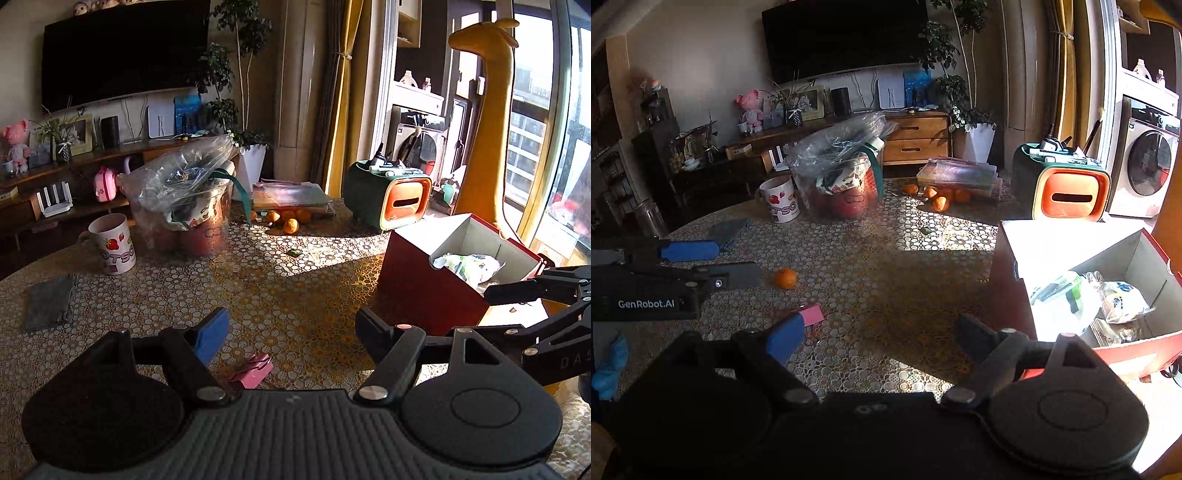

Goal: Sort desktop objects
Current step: 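Withdraw both tools from the box back over the table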

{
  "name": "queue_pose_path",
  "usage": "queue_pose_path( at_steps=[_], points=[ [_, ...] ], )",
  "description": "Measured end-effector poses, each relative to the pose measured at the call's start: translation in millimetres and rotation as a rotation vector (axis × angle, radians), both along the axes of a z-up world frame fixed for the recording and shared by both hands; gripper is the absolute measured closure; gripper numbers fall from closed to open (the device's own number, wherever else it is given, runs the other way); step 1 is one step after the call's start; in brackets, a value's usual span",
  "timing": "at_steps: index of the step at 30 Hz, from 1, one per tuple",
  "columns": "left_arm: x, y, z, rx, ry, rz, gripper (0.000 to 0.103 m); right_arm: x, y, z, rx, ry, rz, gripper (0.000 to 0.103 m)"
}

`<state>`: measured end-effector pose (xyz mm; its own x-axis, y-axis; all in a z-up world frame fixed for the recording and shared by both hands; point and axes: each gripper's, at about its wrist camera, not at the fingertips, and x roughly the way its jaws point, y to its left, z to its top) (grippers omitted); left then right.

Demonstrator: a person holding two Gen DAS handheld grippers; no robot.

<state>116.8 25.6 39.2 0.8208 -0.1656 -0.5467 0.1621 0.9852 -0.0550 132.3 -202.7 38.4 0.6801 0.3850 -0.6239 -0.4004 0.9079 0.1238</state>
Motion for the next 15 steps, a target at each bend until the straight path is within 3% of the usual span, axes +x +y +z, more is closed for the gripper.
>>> queue_pose_path(
  at_steps=[3, 5, 15],
  points=[
    [2, 16, -4, 0.005, 0.007, 0.03, 0.026, -1, 17, -5, -0.005, 0.003, 0.028, 0.014],
    [3, 27, -8, -0.001, 0.014, 0.041, 0.019, -1, 28, -10, -0.014, 0.004, 0.042, 0.014],
    [21, 75, -40, -0.014, 0.072, 0.114, 0.019, 7, 74, -38, -0.054, 0.009, 0.089, 0.014]
  ],
)
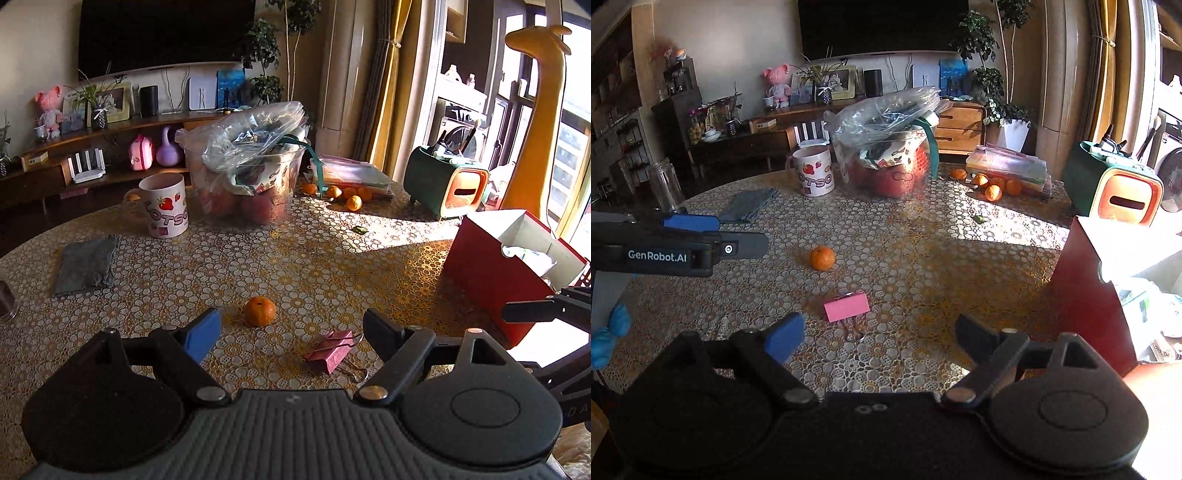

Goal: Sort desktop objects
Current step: 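Withdraw both tools from the box back over the table, then grasp the tangerine with left gripper while right grasps the pink binder clip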

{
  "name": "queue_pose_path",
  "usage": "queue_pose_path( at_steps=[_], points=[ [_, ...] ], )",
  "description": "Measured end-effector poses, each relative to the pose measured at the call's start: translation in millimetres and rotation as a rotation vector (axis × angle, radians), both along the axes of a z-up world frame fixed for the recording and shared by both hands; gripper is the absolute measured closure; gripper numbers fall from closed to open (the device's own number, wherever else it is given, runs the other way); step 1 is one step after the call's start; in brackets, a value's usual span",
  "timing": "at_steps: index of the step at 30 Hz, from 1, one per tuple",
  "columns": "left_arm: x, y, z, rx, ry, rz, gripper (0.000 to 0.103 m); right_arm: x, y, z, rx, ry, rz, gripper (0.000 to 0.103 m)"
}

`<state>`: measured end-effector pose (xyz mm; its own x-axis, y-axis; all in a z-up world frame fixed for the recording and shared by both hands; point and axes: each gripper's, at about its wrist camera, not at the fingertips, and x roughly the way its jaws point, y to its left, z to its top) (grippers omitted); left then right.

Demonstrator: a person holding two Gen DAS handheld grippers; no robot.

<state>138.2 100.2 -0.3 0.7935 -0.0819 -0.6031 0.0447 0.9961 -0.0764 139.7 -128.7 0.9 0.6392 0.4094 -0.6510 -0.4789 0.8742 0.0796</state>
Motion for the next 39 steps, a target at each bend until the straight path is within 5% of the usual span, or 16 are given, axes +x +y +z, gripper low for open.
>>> queue_pose_path(
  at_steps=[7, 15, 39],
  points=[
    [22, 23, -28, 0.0, 0.04, 0.038, 0.019, 11, 23, -23, -0.019, 0.012, 0.038, 0.013],
    [46, 40, -61, 0.009, 0.068, 0.075, 0.002, 25, 45, -49, -0.036, 0.033, 0.073, 0.013],
    [121, 30, -118, 0.062, 0.11, 0.09, 0.002, 74, 87, -102, -0.112, 0.043, 0.124, 0.018]
  ],
)
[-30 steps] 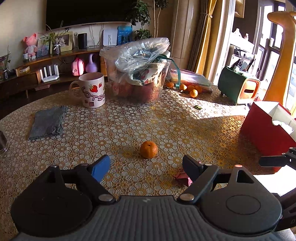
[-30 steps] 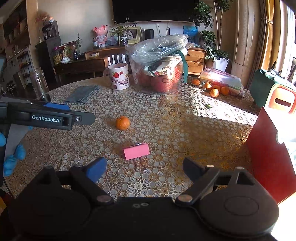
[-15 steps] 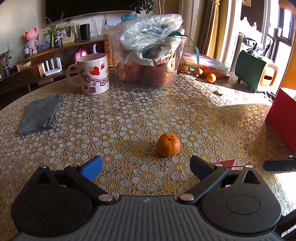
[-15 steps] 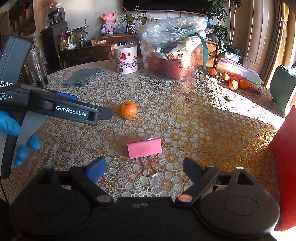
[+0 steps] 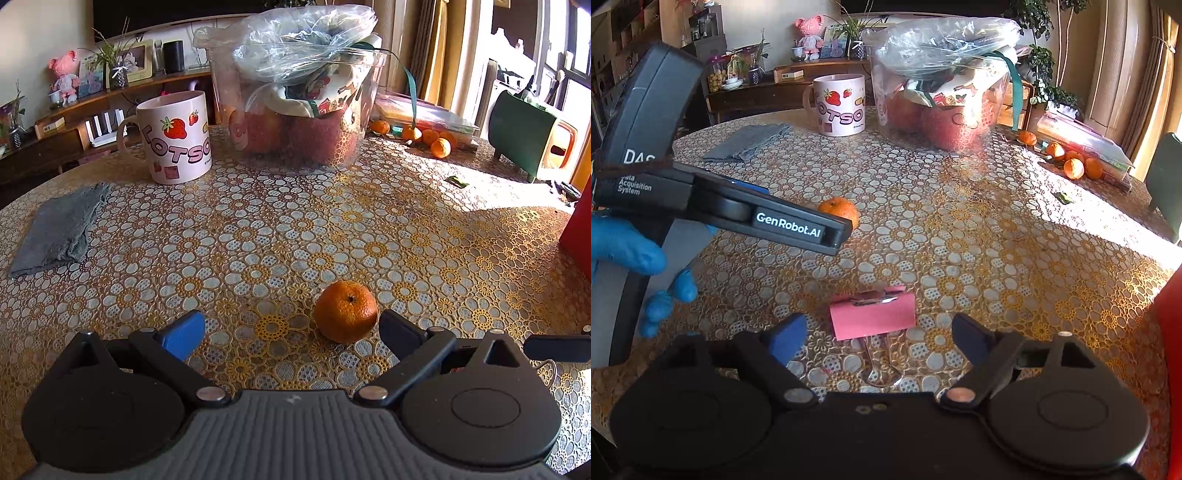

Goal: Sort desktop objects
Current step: 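Grasp the tangerine with left gripper while right grasps the pink binder clip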

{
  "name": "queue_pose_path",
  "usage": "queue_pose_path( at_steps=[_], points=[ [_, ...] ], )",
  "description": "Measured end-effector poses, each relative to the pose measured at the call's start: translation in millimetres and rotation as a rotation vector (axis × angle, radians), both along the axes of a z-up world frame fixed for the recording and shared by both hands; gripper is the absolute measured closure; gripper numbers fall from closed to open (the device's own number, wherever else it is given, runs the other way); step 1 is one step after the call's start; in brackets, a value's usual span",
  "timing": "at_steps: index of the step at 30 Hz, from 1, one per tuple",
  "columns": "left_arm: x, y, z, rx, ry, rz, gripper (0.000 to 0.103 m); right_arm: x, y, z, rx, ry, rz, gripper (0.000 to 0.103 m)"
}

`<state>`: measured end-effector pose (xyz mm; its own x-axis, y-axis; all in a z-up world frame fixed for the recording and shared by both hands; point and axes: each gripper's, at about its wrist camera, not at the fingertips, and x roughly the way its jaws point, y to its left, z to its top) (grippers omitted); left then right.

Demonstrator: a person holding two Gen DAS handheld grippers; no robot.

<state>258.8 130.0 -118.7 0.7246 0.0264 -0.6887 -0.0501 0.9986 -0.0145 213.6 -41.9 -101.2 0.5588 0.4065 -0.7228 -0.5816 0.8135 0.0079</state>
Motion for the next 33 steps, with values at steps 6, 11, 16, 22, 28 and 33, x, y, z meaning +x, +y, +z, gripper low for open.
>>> queue_pose_path(
  at_steps=[6, 11, 16, 22, 28, 33],
  points=[
    [2, -6, -2, 0.013, -0.025, -0.019, 0.002, 5, 5, -3, -0.005, 0.001, 0.002, 0.021],
    [0, -9, -1, 0.022, -0.051, -0.031, 0.007, 8, 7, -5, -0.01, 0.008, -0.013, 0.024],
    [-1, -11, -1, 0.022, -0.055, -0.047, 0.025, 10, 8, -6, -0.005, 0.021, -0.009, 0.033],
    [-3, -15, 1, 0.028, -0.065, -0.065, 0.039, 8, 9, -7, -0.008, 0.017, -0.005, 0.042],
    [-2, -18, 1, 0.028, -0.047, -0.084, 0.057, 10, 10, -5, -0.01, 0.018, -0.009, 0.048],
    [-5, -23, 3, 0.03, -0.034, -0.098, 0.067, 8, 10, -4, -0.014, 0.013, -0.01, 0.051]
  ],
)
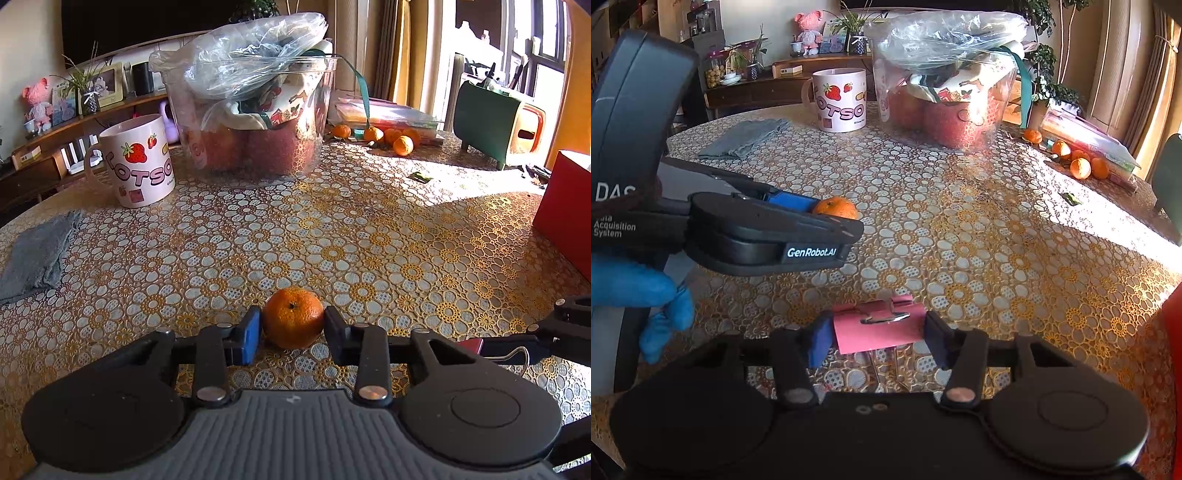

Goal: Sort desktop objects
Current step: 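Grasp the tangerine with left gripper while right grasps the pink binder clip, then carry the tangerine and pink binder clip over the red box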

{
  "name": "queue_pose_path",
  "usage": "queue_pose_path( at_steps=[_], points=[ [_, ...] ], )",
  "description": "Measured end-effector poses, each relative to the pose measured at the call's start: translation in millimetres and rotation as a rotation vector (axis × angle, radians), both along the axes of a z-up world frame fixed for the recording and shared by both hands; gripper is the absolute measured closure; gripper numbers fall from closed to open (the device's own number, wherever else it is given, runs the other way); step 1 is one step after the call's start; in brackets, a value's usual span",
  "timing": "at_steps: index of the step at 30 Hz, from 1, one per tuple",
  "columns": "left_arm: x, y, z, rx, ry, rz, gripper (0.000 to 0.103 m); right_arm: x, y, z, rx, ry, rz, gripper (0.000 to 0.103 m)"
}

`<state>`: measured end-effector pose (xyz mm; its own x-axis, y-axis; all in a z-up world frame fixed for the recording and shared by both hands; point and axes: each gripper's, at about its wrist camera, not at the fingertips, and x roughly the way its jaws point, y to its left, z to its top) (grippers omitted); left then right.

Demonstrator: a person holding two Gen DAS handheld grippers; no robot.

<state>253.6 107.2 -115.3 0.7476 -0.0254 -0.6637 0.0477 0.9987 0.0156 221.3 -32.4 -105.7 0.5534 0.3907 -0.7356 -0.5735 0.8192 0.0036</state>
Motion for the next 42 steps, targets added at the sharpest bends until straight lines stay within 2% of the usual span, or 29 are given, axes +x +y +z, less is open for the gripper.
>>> queue_pose_path(
  at_steps=[14, 21, 42],
  points=[
    [-24, -20, 10, -0.021, 0.04, -0.01, 0.068, -4, -41, 7, 0.049, 0.038, -0.118, 0.052],
    [-43, -35, 19, -0.029, 0.055, -0.022, 0.068, -14, -64, 18, 0.073, 0.026, -0.152, 0.052],
    [-118, -101, 83, -0.066, 0.003, -0.081, 0.068, -77, -136, 73, 0.158, -0.064, -0.178, 0.052]
  ],
)
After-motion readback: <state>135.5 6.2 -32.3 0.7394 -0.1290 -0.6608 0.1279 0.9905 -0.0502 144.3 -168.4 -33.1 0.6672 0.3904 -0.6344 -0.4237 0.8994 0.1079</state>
